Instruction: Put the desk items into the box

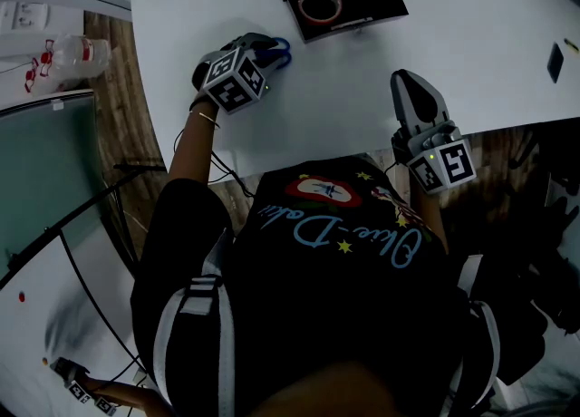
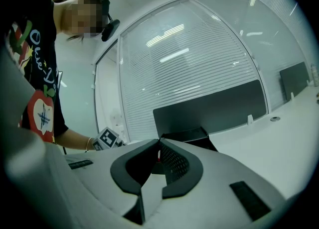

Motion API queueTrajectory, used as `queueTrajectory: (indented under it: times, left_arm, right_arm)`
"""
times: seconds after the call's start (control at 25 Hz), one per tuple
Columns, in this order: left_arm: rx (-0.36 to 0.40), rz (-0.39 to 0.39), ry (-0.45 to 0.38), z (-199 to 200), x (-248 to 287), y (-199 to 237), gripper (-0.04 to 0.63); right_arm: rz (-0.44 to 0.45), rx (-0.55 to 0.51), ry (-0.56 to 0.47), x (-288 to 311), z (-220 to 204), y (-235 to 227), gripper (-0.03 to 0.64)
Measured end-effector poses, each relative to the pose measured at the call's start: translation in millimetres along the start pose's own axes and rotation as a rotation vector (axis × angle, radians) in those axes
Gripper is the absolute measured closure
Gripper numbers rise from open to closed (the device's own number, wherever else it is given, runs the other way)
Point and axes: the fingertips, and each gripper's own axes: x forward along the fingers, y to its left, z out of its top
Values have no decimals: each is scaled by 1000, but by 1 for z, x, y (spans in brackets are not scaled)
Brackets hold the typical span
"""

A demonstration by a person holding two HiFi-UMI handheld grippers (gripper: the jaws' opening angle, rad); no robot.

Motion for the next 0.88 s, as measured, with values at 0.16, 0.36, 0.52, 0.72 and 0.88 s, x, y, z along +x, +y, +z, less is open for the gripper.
queueTrajectory:
  times: [0.16,0.36,0.52,0.72,0.88]
  left_arm:
    - [18,-28,21,2,2,1,480]
    - [1,-78,49,1,6,-5,479]
    - [-16,-83,62,0,9,-5,476]
    - [-27,-130,88,-2,15,-6,466]
    - [-86,-175,56,-4,16,-5,462]
  right_arm:
    - [-8,3,-4,-1,0,-3,592]
    - [-14,8,-11,0,1,-5,592]
    - [-15,12,-13,0,0,-6,592]
    - [-14,13,-8,0,0,-8,592]
    - [-16,13,-6,1,-1,-10,592]
